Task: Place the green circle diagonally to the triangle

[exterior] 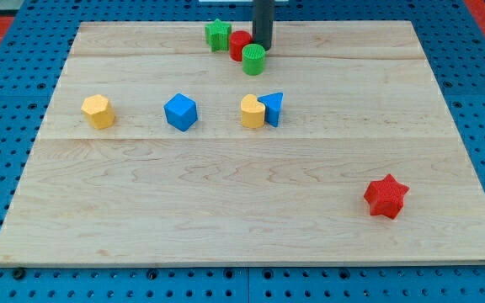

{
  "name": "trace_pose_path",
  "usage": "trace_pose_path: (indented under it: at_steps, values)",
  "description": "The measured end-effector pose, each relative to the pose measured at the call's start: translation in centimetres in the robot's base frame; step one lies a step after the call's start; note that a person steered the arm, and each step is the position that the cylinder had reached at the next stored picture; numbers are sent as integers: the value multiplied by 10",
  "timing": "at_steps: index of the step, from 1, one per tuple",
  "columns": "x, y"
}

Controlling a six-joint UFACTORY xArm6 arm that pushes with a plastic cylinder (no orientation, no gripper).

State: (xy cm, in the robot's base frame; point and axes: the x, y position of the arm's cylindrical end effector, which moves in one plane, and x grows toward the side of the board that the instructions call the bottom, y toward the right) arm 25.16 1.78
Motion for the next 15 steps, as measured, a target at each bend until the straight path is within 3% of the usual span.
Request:
trace_pose_path:
  at_steps: [2,3,6,8,10,13,15]
  values:
    - [26,-43]
    - [49,32]
    - [121,67]
    - [112,101]
    - [181,137]
    - [177,177]
    - [207,181]
